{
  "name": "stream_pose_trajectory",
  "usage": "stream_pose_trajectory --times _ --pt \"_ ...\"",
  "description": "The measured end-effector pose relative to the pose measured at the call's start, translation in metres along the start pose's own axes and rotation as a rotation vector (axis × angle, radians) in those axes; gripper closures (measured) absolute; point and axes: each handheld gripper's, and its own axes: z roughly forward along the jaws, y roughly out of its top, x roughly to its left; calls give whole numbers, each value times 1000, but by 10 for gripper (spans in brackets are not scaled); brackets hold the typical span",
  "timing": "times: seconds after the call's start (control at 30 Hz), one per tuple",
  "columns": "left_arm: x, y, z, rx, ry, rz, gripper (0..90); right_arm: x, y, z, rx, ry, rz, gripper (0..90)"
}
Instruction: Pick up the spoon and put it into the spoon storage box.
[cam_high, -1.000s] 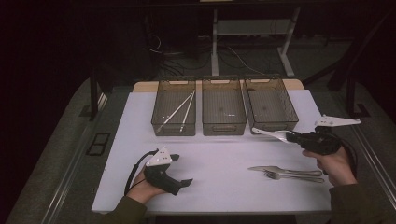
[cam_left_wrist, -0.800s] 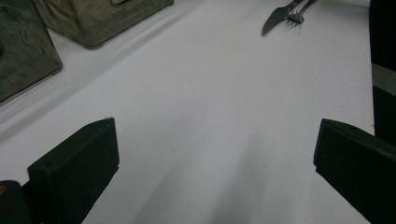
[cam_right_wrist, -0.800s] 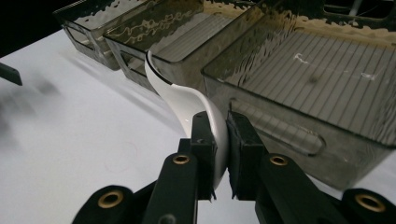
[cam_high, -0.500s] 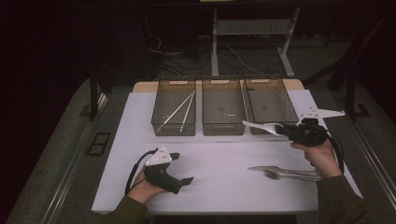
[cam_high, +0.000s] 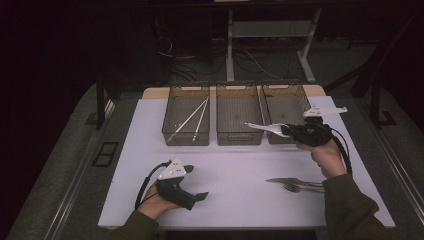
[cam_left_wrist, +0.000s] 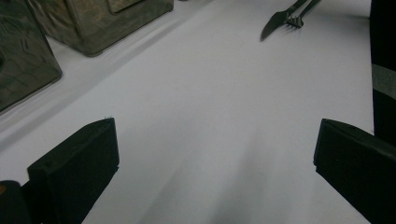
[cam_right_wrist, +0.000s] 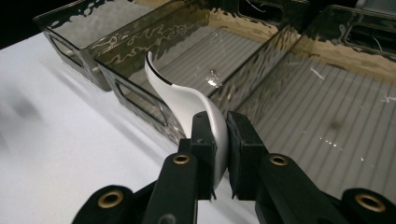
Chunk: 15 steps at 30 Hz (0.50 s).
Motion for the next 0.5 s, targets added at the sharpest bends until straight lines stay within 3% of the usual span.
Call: stream_pose_trajectory --times 0.5 --pt "-1 0 0 11 -12 -18 0 14 31 41 41 8 -18 815"
